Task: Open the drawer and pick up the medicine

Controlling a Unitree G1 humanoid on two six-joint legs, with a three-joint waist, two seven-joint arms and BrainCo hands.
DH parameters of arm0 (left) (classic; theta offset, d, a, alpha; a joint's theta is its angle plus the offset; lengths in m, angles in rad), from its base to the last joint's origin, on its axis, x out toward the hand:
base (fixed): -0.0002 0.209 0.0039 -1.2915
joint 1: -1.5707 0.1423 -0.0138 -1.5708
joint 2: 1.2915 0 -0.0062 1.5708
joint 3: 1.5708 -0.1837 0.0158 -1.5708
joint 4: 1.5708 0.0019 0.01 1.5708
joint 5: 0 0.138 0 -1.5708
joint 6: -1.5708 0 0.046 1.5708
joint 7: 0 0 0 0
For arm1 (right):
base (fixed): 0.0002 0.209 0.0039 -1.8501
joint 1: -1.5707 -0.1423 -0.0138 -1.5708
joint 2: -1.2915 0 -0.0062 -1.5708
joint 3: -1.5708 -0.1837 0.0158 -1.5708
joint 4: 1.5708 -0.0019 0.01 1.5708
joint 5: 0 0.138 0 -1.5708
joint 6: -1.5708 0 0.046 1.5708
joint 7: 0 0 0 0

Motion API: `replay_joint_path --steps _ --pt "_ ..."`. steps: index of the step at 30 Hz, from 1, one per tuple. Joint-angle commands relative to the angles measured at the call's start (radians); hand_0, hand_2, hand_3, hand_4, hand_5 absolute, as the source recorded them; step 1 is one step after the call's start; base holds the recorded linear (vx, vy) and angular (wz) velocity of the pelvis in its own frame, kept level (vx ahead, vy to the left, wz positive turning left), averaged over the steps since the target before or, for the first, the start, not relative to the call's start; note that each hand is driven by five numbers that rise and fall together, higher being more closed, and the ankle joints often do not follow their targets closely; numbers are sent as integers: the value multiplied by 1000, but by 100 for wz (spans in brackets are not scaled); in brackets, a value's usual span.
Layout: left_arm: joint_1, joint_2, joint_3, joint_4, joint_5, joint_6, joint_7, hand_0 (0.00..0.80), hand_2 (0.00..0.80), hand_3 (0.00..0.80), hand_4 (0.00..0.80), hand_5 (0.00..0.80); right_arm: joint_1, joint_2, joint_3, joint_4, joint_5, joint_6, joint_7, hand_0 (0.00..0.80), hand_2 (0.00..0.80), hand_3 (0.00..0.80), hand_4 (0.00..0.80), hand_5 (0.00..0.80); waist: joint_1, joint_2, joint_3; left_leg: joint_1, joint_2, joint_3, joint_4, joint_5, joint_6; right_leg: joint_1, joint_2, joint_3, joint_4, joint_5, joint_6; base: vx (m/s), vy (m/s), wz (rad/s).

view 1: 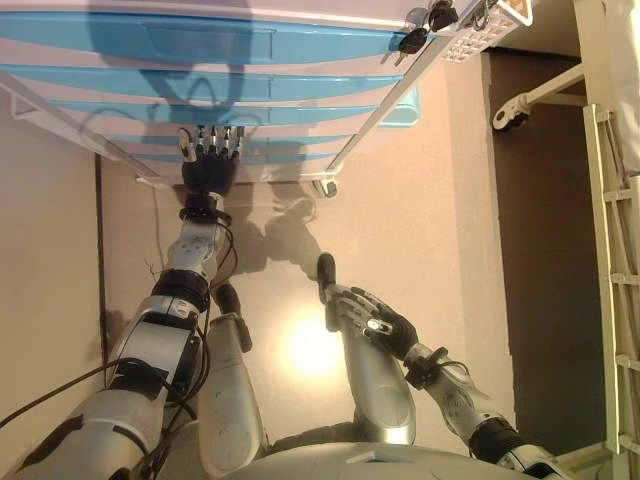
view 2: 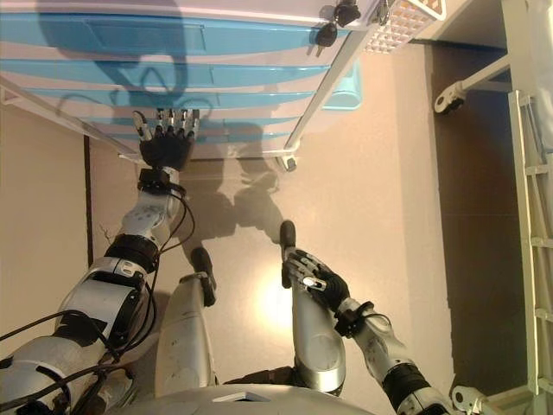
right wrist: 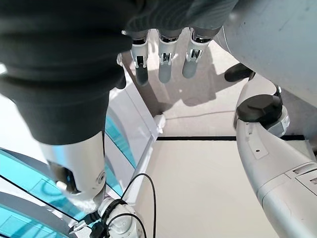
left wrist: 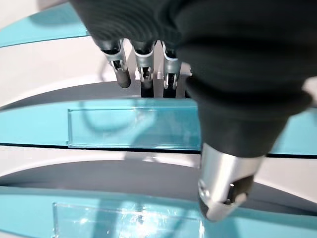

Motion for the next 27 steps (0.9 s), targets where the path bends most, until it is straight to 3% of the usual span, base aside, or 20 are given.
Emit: replay_joint_path --steps 1,10,11,27 --pt "-159 61 18 -45 -13 -44 -95 800 800 800 800 800 100 -44 61 11 20 10 15 0 0 0 0 0 9 23 -17 18 -10 28 -60 43 41 30 24 -9 104 -84 -18 0 0 0" --pt "-153 55 5 -71 36 -54 -113 800 800 800 800 800 97 -33 62 12 12 9 9 0 0 0 0 0 18 27 -17 31 -14 30 -71 45 42 45 22 -18 96 -84 -20 -10 -3 0" --pt "-147 53 6 -73 39 -52 -119 800 800 800 800 800 97 -32 62 10 11 10 6 0 0 0 0 0 19 25 -14 21 -12 39 -77 75 48 37 20 -23 87 -57 -28 -86 -26 0" --pt "42 -22 16 -80 33 -25 -185 800 800 800 800 800 109 -12 27 -3 -1 16 -10 0 0 0 0 0 46 41 -17 53 -25 20 -114 98 45 71 18 -44 67 -59 -35 -5 -2 0"
